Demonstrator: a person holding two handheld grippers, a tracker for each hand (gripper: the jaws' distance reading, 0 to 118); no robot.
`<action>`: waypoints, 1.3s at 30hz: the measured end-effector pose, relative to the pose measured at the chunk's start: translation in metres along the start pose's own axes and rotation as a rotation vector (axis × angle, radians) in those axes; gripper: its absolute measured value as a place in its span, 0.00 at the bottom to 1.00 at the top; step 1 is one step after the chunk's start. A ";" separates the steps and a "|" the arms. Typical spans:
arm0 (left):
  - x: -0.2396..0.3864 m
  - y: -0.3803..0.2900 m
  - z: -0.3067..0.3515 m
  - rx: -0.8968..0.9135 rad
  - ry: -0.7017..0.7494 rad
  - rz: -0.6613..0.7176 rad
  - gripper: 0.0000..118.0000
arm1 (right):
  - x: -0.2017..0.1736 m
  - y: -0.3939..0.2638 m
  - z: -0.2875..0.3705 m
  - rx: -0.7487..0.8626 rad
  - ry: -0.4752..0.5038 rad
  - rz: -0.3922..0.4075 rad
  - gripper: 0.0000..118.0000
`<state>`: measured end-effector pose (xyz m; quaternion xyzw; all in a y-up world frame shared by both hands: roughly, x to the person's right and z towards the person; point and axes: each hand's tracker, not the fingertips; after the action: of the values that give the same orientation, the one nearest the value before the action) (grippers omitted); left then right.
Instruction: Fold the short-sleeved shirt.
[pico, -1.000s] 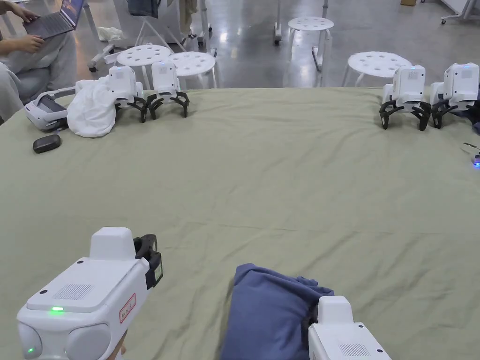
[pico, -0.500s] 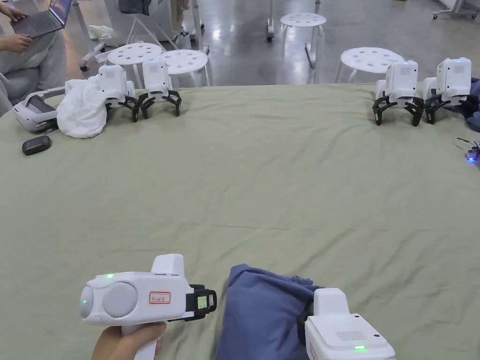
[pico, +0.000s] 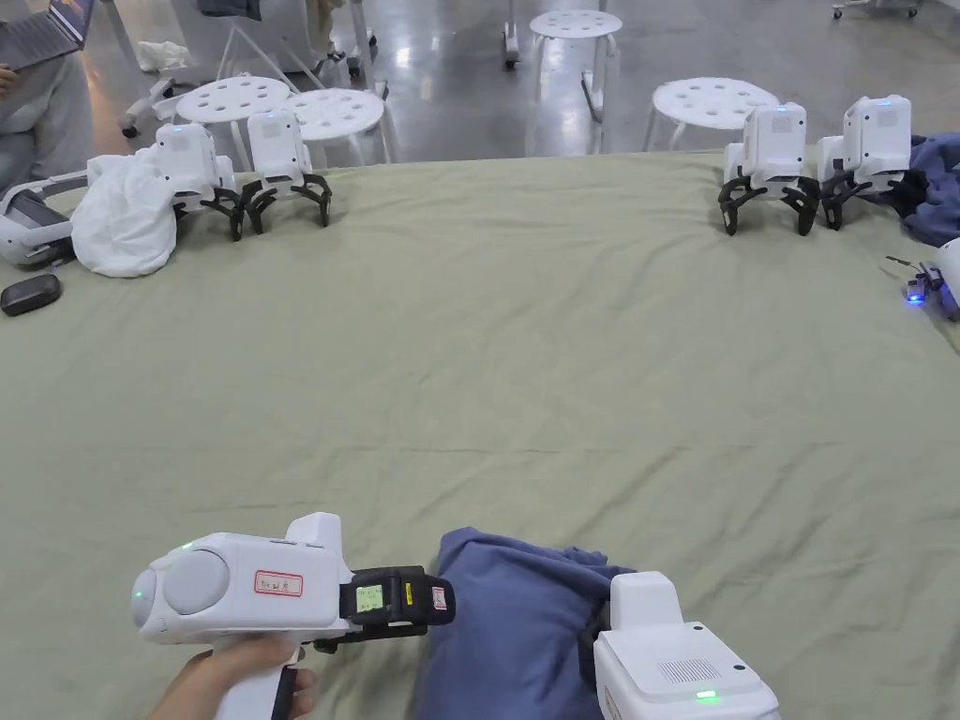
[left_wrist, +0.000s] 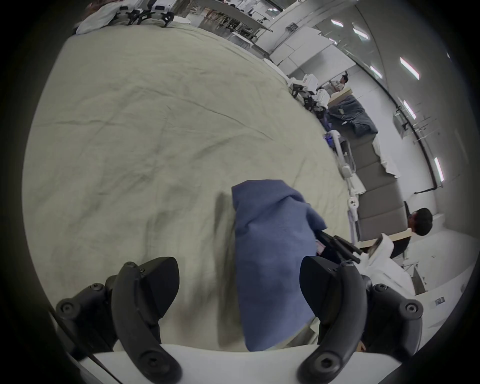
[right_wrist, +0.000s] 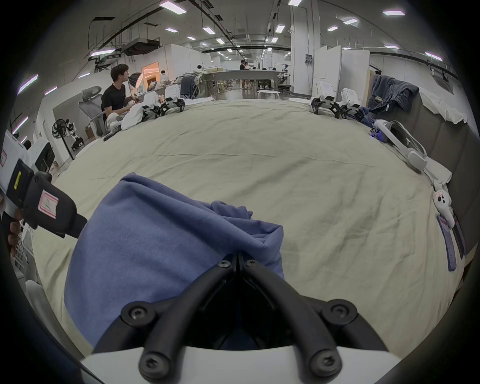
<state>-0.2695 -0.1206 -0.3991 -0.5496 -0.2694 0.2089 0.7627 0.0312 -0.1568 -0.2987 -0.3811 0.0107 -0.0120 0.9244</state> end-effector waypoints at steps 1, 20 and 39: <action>0.001 0.000 0.000 0.005 -0.003 -0.008 0.85 | 0.000 0.000 0.000 0.000 0.000 0.002 0.03; 0.024 0.000 -0.056 -0.147 -0.071 -0.078 0.60 | 0.002 0.000 0.000 0.000 0.007 -0.005 0.03; 0.052 0.000 -0.041 -0.121 0.012 -0.151 0.29 | 0.012 0.023 0.037 0.114 0.028 -0.045 0.04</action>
<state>-0.2030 -0.1185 -0.3999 -0.5739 -0.3178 0.1307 0.7434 0.0447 -0.1147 -0.2891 -0.3277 0.0142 -0.0386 0.9439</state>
